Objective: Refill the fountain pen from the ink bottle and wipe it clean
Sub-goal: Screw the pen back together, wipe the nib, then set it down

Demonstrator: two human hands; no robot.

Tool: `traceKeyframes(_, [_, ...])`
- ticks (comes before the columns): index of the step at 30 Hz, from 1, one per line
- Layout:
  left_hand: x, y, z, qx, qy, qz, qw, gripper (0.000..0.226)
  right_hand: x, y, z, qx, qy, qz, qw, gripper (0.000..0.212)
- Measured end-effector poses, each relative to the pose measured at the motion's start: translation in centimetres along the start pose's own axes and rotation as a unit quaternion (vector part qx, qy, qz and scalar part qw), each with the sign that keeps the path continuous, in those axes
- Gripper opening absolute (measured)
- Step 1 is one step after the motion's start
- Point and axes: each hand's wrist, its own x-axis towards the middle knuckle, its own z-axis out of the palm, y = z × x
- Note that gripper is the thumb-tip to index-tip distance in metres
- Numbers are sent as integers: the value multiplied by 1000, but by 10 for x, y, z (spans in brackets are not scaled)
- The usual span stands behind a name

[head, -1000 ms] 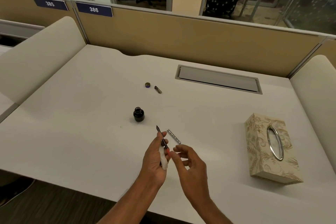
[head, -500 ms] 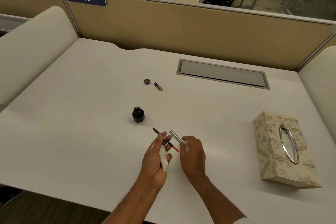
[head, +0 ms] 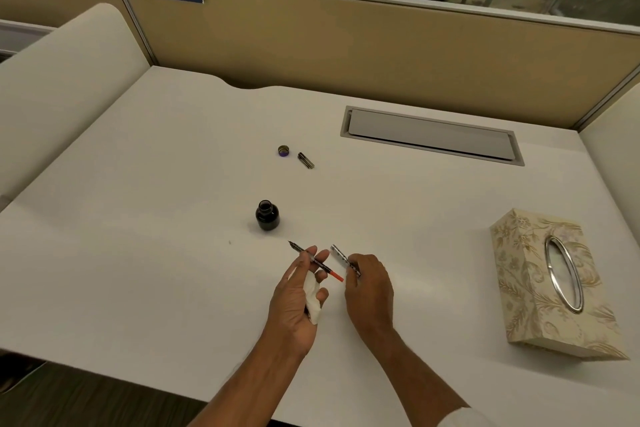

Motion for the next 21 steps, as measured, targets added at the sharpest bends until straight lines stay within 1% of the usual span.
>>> traceKeyframes(4, [-2, 7, 3, 12, -5, 9, 1000, 19, -12, -11, -28, 87, 11, -2, 996, 18])
traceKeyframes(9, [-15, 18, 12, 18, -29, 25, 999, 18, -36, -31, -80, 142, 15, -50, 989, 20])
traceKeyframes(14, [-27, 23, 20, 9, -47, 37, 998, 20, -50, -48, -122, 160, 27, -77, 984, 20])
traceKeyframes(21, [-53, 26, 41, -4, -74, 44, 996, 21, -50, -58, -157, 166, 47, -106, 979, 21])
